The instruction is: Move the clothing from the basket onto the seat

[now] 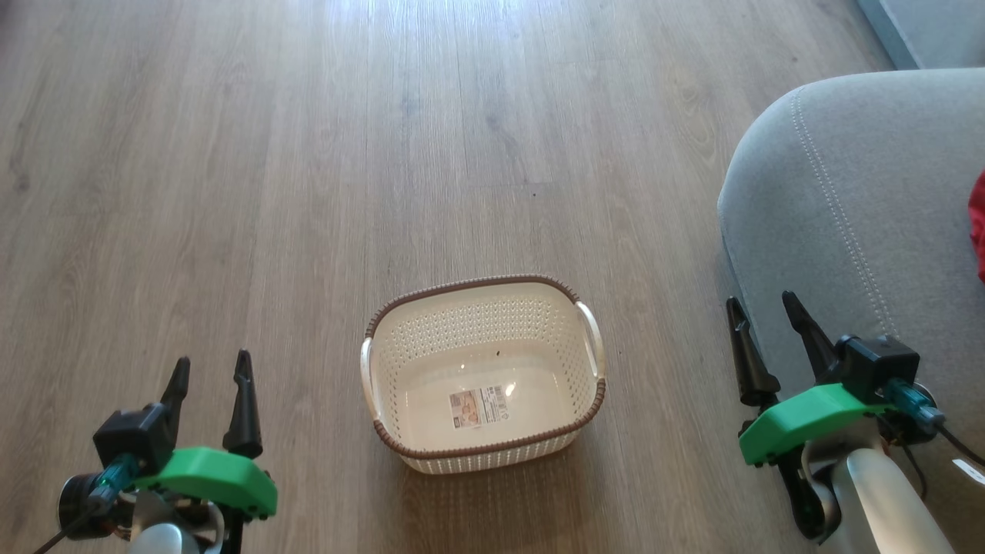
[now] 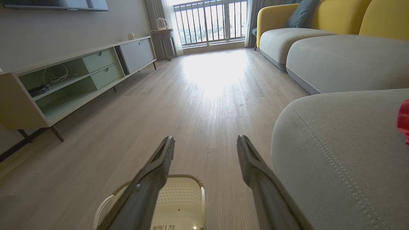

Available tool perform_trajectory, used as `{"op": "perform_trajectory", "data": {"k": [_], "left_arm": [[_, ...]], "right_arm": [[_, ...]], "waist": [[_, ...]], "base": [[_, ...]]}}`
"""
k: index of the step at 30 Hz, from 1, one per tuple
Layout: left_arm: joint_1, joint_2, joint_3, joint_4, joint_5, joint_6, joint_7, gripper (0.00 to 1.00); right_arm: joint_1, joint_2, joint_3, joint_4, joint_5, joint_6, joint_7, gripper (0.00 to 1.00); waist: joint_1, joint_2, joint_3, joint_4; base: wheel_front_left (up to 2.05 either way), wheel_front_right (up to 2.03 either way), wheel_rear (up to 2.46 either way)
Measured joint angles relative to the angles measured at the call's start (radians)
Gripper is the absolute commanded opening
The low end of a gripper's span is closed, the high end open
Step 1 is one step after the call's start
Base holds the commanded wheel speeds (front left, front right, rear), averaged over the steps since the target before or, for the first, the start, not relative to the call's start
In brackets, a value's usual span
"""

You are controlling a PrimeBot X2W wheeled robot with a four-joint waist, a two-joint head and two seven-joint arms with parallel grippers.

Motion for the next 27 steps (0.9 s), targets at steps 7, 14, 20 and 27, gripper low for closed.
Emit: {"op": "perform_trajectory", "data": {"k": [7, 14, 20, 27], "left_arm": [[0.000, -0.001, -0.002, 0.013, -0.001, 0.002, 0.002, 0.00], [0.047, -0.009, -0.001, 0.077, -0.039, -0.002, 0.024, 0.00], [0.045, -0.009, -0.001, 0.073, -0.109, -0.002, 0.038, 0.00], [0.045, -0.009, -0.002, 0.069, -0.179, -0.003, 0.052, 0.00]], "right_arm": [[0.002, 0.001, 0.001, 0.011, 0.000, 0.000, 0.000, 0.00], [0.064, 0.008, 0.002, 0.070, 0.036, 0.000, 0.015, 0.00], [0.061, 0.008, -0.007, 0.060, 0.100, 0.000, 0.030, 0.00], [0.061, 0.009, -0.015, 0.049, 0.165, 0.000, 0.049, 0.00]], "waist": [[0.0000, 0.0000, 0.003, -0.004], [0.0000, 0.0000, 0.003, -0.003], [0.0000, 0.0000, 0.003, -0.001], [0.0000, 0.0000, 0.002, 0.000]], "base": [[0.00, 0.00, 0.00], [0.00, 0.00, 0.00], [0.00, 0.00, 0.00], [0.00, 0.00, 0.00]]}}
